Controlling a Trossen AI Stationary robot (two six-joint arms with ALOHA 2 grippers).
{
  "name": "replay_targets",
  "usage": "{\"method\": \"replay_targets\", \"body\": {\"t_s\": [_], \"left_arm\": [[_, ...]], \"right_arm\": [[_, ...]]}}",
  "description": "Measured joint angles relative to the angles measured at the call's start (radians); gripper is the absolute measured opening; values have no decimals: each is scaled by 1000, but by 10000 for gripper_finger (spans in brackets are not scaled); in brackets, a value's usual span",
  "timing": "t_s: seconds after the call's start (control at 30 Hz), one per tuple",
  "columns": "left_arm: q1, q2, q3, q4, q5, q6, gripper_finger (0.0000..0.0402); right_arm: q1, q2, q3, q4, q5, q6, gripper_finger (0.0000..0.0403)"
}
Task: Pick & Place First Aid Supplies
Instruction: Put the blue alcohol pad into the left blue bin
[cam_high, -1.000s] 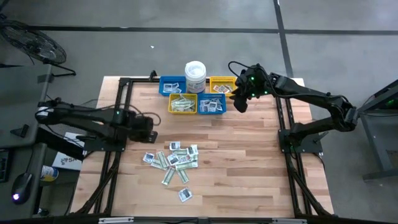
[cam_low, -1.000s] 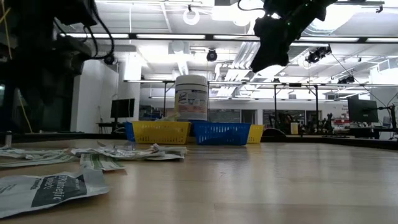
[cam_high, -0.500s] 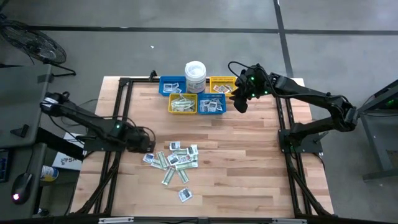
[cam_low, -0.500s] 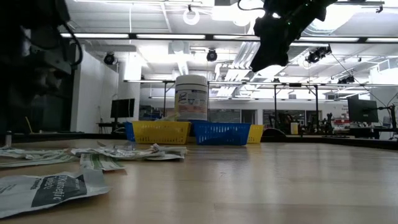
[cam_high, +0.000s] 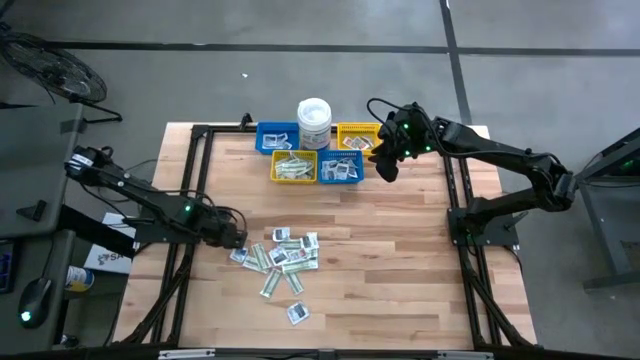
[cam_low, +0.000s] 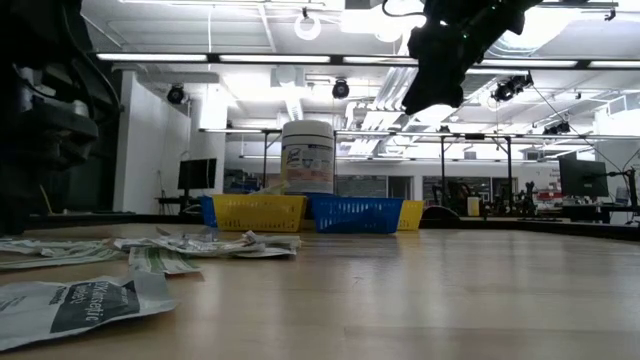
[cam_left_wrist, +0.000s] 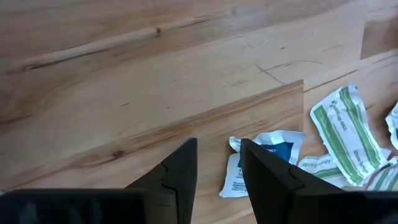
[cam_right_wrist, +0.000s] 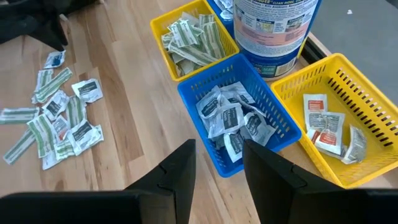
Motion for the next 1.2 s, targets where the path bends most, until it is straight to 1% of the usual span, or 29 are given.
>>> {"method": "replay_targets", "body": {"t_s": [0.17, 0.43, 0.57, 0.8, 1.07, 1.2], "left_arm": [[1, -20, -7, 4, 4, 20, 122], [2, -105, -13, 24, 16, 46, 122], [2, -96, -21, 67, 26, 60, 122], [2, -91, -78, 121, 23, 24, 122], [2, -91, -127, 247, 49, 18, 122], [2, -91, -164, 299, 53, -13, 121]], "right_arm": [[0, 0, 0, -13, -7, 2, 126], [0, 0, 0, -17, -7, 2, 126], [0, 0, 0, -17, -7, 20, 126], [0, 0, 0, -40, -7, 25, 126], [0, 0, 0, -50, -7, 25, 126], [0, 0, 0, -52, -7, 25, 126]]}}
